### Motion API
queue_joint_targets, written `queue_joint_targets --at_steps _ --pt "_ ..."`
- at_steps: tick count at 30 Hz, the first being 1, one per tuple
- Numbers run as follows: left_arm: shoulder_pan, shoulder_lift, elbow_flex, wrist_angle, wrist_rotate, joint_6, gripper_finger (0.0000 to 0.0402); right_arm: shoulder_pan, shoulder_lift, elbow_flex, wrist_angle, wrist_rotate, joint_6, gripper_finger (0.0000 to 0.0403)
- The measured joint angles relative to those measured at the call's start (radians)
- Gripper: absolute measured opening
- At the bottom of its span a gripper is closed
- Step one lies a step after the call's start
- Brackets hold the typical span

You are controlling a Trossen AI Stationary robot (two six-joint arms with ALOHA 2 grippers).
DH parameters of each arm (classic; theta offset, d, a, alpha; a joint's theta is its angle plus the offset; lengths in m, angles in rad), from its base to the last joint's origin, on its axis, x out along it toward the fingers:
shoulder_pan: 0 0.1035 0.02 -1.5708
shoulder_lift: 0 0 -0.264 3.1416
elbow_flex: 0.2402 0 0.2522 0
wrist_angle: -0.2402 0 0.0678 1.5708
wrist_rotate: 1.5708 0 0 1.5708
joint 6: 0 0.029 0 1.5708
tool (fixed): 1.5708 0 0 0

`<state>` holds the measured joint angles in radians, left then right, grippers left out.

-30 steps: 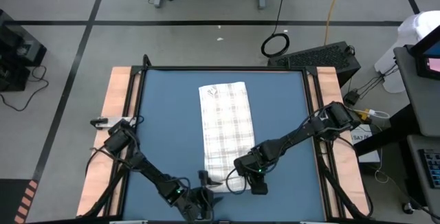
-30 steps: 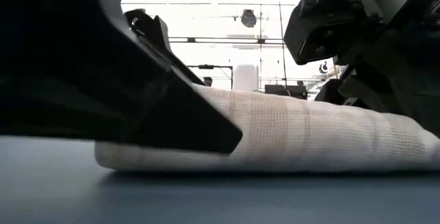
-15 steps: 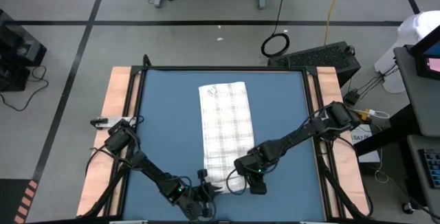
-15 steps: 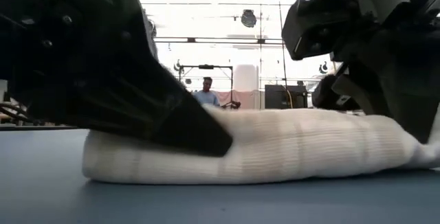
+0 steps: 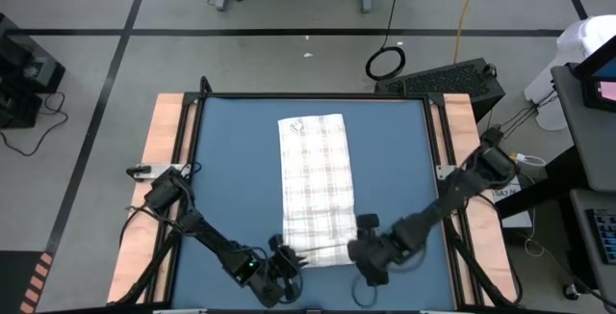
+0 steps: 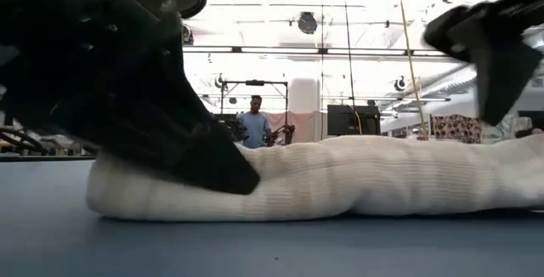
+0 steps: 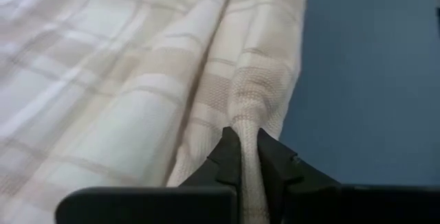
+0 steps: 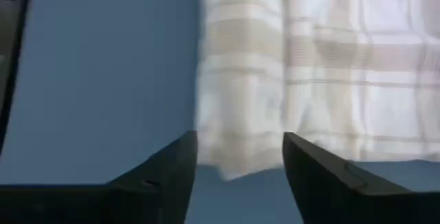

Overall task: Roll towel into tight, uniform cylinder
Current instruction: Roll the white towel

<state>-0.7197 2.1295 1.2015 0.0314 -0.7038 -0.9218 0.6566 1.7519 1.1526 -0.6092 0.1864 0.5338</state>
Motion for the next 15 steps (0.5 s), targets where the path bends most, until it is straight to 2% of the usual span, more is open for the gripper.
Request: queue_joint_targets --at_steps 7,15 --pt "0.041 -0.026 0.000 -0.066 0.112 -0.093 0.0023 0.130 0.066 0.000 0.032 0.248 0.029 0.0261" --pt "0.075 -0.027 0.000 -0.069 0.191 -0.093 0.0024 0.114 0.180 0.000 0.152 0.320 -0.011 0.0280"
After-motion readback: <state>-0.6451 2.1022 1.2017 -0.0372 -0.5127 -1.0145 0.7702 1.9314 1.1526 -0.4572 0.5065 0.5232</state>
